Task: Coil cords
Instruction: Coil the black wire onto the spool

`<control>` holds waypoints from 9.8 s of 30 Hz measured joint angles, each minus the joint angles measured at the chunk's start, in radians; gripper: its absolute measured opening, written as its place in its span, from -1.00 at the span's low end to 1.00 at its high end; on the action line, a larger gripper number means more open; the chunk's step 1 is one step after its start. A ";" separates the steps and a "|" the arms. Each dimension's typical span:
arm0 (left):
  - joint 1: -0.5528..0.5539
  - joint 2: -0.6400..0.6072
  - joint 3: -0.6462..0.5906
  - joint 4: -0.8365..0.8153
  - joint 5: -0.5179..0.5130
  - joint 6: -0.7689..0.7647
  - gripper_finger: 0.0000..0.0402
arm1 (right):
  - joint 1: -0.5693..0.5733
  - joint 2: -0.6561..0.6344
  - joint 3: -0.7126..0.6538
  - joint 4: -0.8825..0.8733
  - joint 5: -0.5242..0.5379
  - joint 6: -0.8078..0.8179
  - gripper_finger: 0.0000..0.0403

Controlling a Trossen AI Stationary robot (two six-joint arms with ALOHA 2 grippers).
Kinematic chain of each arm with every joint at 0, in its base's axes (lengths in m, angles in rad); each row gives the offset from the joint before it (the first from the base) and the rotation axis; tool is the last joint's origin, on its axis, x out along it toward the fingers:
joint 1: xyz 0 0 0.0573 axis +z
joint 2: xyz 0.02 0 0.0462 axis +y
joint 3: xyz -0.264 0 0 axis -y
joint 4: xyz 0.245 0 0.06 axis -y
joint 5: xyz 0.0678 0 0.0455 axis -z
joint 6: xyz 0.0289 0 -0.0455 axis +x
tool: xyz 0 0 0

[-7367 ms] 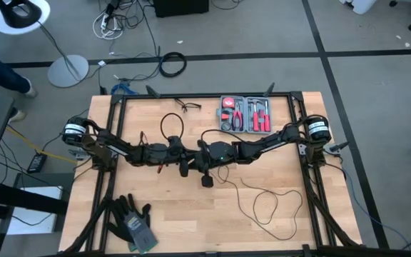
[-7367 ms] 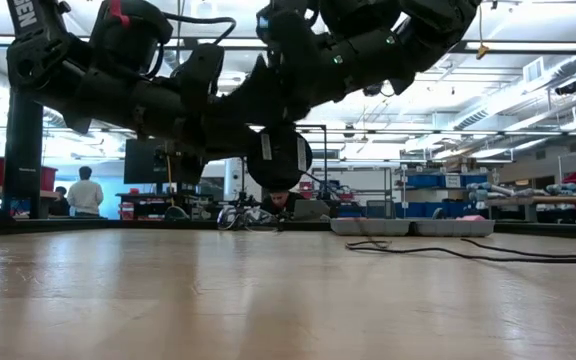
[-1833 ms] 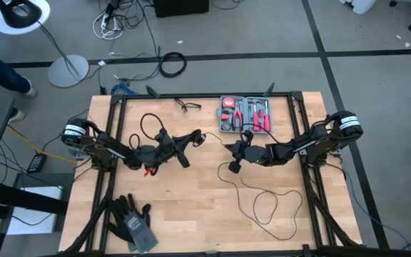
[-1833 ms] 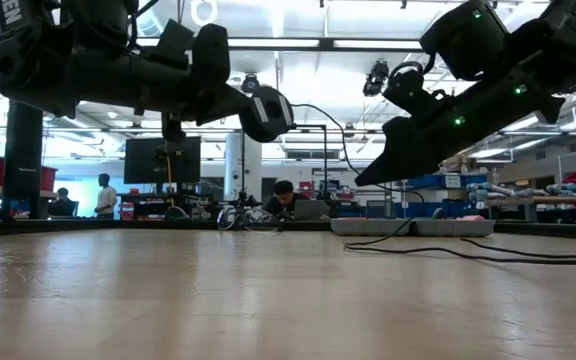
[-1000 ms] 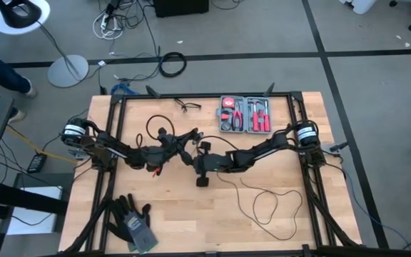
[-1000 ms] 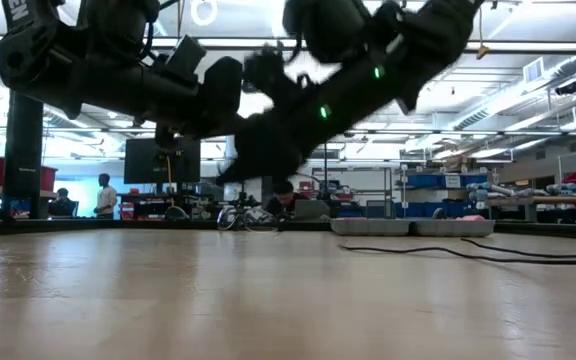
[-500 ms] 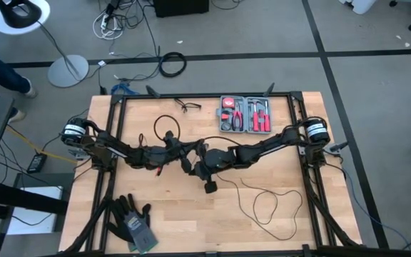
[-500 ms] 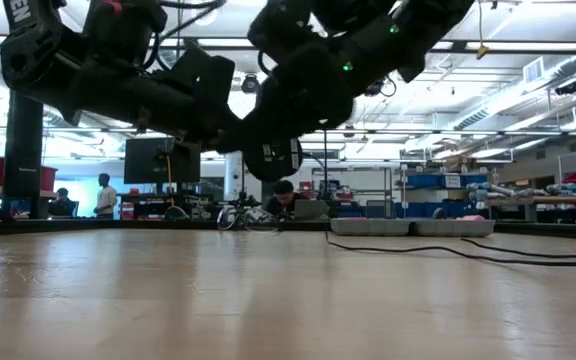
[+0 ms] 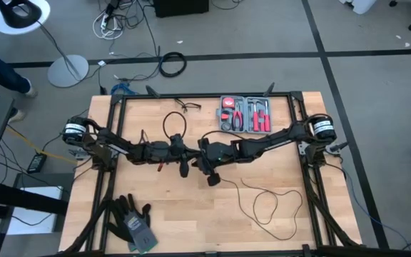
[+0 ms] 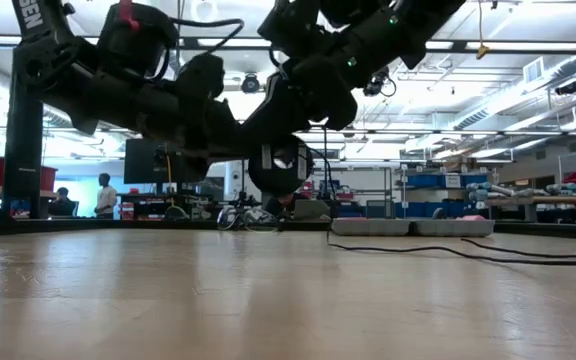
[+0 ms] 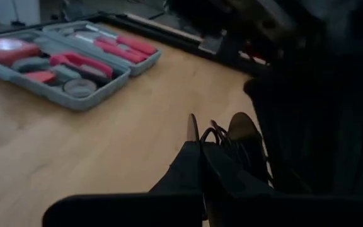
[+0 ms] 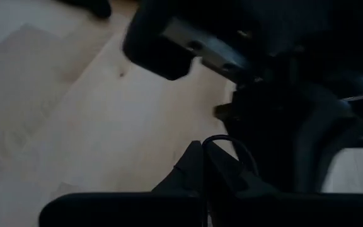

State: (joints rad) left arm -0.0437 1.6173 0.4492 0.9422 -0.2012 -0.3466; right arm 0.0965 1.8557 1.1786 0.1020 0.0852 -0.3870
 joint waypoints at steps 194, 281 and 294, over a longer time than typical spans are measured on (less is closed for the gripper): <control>-0.063 -0.004 -0.227 0.603 -0.420 0.058 -1.00 | 0.031 0.038 -0.484 0.693 0.577 0.520 -0.23; -0.046 -0.053 -0.165 0.407 -0.400 0.030 -1.00 | 0.033 -0.007 -0.536 0.660 0.385 0.551 -0.66; -0.050 -0.053 -0.225 0.530 -0.483 0.028 -1.00 | 0.112 -0.190 -0.727 0.683 0.445 0.680 -0.51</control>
State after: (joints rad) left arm -0.0937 1.5642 0.2244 1.4717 -0.6842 -0.3182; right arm 0.2082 1.6656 0.4514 0.7847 0.5297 0.2935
